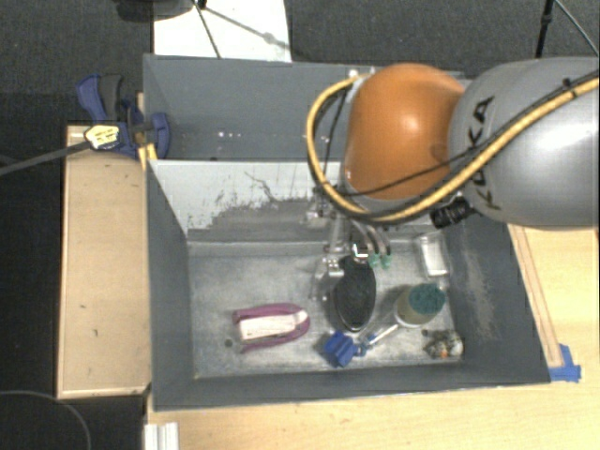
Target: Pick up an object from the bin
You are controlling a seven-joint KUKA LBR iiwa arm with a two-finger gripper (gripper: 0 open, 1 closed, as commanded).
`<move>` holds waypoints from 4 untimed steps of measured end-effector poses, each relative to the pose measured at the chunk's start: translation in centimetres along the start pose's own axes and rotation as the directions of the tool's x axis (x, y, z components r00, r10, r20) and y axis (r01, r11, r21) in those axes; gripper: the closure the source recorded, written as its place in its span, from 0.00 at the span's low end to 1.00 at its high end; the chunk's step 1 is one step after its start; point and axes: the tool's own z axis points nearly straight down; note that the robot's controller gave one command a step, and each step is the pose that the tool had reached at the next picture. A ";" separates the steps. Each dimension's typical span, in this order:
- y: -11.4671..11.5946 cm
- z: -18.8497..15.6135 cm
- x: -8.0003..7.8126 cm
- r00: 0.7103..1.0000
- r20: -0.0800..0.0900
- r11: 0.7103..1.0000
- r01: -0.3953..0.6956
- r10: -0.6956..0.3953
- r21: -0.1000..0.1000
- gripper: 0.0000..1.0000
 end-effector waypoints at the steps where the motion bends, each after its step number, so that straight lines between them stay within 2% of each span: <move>1: -4.1 7.7 5.9 0.999 -0.006 0.999 0.050 -0.050 0.002 0.00; 2: 0.6 15.0 5.6 0.993 0.014 0.993 0.114 -0.114 -0.001 0.00; 3: 0.6 14.7 5.4 0.994 0.021 0.994 0.108 -0.108 -0.003 1.00; 4: 9.6 10.2 6.9 0.993 0.010 0.993 0.115 -0.115 -0.005 1.00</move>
Offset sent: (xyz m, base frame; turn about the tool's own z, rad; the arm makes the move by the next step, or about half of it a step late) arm -0.0555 -0.0384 -0.0722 -0.0527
